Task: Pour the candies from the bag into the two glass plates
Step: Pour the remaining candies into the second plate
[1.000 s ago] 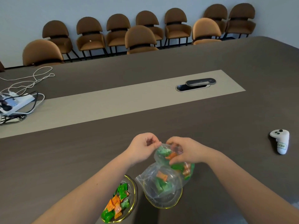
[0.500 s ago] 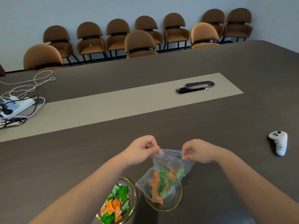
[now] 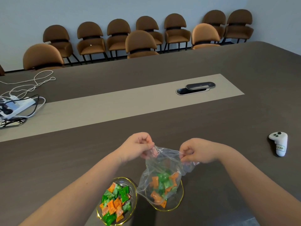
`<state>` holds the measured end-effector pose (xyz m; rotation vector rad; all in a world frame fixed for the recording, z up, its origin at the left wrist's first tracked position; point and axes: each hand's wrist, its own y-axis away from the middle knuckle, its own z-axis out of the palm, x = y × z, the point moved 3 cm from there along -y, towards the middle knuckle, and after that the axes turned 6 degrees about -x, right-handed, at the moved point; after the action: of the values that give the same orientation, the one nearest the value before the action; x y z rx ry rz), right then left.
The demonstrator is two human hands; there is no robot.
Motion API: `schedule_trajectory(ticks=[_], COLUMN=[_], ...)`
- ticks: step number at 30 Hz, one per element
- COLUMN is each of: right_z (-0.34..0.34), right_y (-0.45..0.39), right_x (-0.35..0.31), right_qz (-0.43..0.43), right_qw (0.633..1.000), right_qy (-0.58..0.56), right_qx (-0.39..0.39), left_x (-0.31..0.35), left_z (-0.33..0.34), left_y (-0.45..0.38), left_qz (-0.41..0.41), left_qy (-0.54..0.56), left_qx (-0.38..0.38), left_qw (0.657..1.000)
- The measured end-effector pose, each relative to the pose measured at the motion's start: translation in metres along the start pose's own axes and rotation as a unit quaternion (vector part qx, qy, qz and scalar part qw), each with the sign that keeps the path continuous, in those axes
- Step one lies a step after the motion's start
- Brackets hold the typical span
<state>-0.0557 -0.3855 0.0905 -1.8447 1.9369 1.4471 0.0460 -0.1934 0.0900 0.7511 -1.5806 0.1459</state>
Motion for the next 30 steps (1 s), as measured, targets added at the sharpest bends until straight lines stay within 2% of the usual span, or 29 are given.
schedule_trajectory(ticks=[8, 30], right_z=[-0.004, -0.026], right_y=[0.005, 0.015], right_x=[-0.016, -0.041], right_qz=[-0.014, -0.055], right_qw=[1.0, 0.995], right_qy=[-0.013, -0.04], right_qx=[-0.018, 0.072], left_x=[0.007, 0.024], left_z=[-0.009, -0.03], left_y=[0.007, 0.024], left_qz=[0.014, 0.068], left_qy=[0.024, 0.04], left_qx=[-0.003, 0.058], left_qw=[1.0, 0.995])
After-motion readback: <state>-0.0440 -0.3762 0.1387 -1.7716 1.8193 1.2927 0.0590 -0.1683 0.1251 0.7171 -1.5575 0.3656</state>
